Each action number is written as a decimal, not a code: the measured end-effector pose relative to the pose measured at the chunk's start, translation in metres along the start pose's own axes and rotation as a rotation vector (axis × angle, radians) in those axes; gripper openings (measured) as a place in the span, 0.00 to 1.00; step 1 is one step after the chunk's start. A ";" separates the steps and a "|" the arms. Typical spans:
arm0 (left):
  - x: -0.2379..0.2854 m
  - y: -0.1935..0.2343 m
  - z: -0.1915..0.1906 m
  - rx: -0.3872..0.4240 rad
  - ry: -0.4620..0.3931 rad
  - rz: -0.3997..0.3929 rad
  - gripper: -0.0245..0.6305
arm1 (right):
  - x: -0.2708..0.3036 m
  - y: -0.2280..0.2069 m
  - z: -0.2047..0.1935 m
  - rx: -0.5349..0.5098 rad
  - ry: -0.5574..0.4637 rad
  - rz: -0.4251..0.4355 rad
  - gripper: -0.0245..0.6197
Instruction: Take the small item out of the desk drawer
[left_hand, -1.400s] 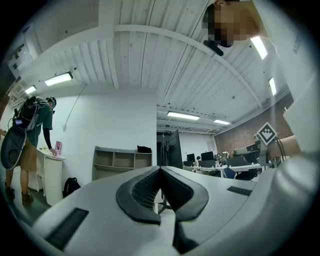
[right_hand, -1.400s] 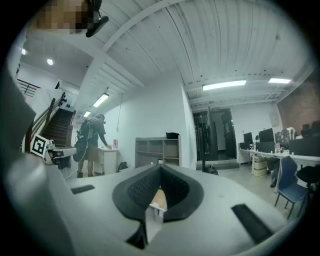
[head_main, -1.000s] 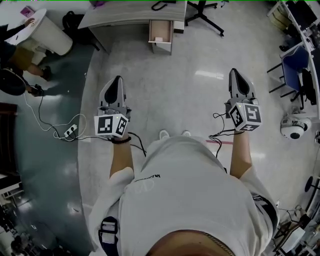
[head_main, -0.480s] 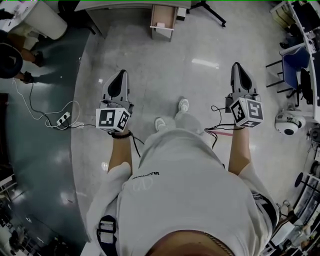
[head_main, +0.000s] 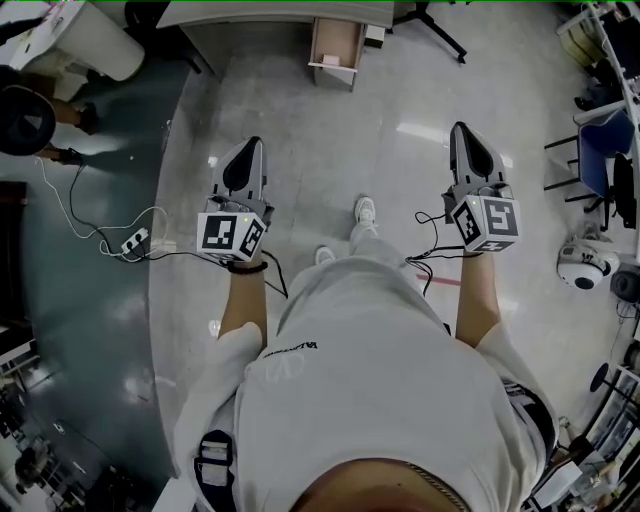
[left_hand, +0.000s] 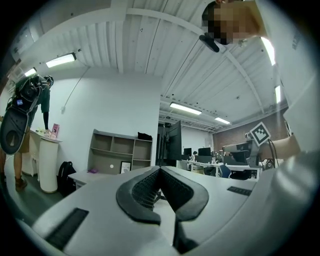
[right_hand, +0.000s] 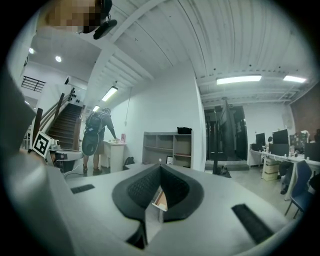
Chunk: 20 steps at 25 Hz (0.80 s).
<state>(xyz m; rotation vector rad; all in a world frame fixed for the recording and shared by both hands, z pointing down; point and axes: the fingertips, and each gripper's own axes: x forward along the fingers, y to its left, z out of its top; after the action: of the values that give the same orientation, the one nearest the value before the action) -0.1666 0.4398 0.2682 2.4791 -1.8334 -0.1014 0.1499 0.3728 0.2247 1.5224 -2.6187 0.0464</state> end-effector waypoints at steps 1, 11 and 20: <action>0.010 0.001 -0.003 -0.006 0.005 0.003 0.04 | 0.010 -0.005 -0.001 0.005 0.001 0.009 0.04; 0.132 -0.008 0.001 0.031 0.015 0.020 0.04 | 0.114 -0.072 -0.005 0.052 -0.001 0.110 0.04; 0.218 -0.032 -0.010 0.049 0.056 0.040 0.04 | 0.172 -0.121 -0.018 0.070 0.030 0.215 0.04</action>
<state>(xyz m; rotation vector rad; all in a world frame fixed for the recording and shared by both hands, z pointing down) -0.0715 0.2413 0.2717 2.4493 -1.8846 0.0146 0.1717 0.1656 0.2579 1.2424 -2.7714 0.1797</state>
